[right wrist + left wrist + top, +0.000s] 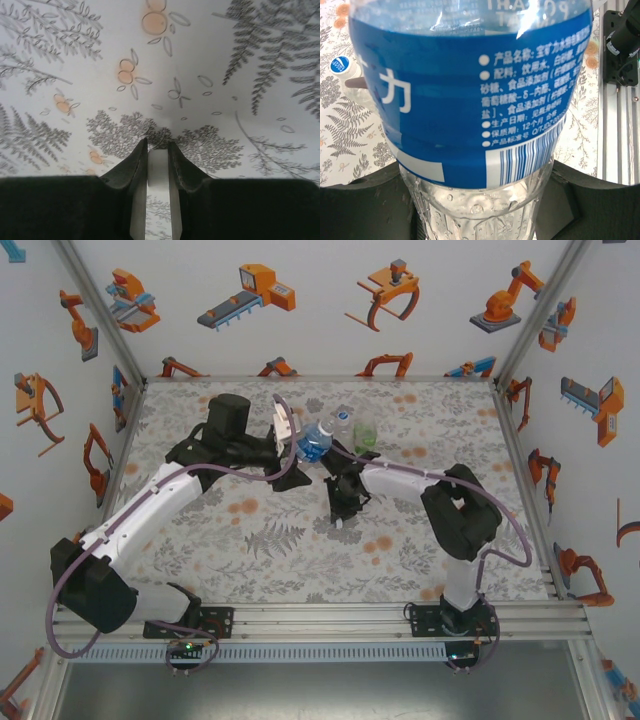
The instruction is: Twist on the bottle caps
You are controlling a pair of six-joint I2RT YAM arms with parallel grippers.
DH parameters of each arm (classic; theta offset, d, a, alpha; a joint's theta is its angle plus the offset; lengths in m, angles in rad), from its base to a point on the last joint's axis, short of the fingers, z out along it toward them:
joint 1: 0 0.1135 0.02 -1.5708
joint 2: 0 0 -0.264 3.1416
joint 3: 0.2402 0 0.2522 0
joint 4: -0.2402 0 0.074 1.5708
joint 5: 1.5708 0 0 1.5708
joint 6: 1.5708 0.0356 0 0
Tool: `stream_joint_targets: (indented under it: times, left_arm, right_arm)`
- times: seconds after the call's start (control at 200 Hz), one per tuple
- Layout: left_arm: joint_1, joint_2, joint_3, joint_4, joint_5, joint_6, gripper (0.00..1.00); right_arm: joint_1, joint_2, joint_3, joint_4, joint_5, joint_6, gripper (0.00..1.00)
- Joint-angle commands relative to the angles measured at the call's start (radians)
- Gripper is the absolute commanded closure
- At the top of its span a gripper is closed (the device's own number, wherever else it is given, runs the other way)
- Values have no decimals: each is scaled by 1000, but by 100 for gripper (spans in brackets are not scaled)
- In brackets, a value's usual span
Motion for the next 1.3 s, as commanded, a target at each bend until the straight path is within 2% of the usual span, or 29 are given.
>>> stream_joint_targets:
  times: [0.0, 0.215, 0.31, 0.406, 0.626, 0.866, 1.051, 1.297]
  left_arm:
    - [-7, 7, -2, 17, 19, -19, 93]
    - [-13, 14, -2, 17, 20, -19, 93]
    - [-15, 16, -2, 17, 19, -19, 93]
    - [-16, 20, -2, 17, 20, -18, 93]
    - [-19, 23, -2, 16, 19, -18, 93]
    - [-20, 22, -2, 13, 16, -16, 93]
    - [-21, 21, -2, 12, 16, -17, 93]
    - [-23, 21, -2, 11, 16, -16, 93]
  right_arm:
    - [-21, -63, -76, 138, -121, 60, 81]
    - [-96, -130, -261, 323, -219, 108, 80]
    - [-138, -160, -325, 329, -209, 97, 72]
    - [-163, -194, -350, 267, -142, 68, 65]
    - [-152, -216, -256, 81, 9, -3, 58]
    - [-37, -179, -96, -62, 185, -23, 53]
    - [18, -126, -36, -98, 208, -31, 52]
    - [26, -98, -48, -101, 209, -7, 52]
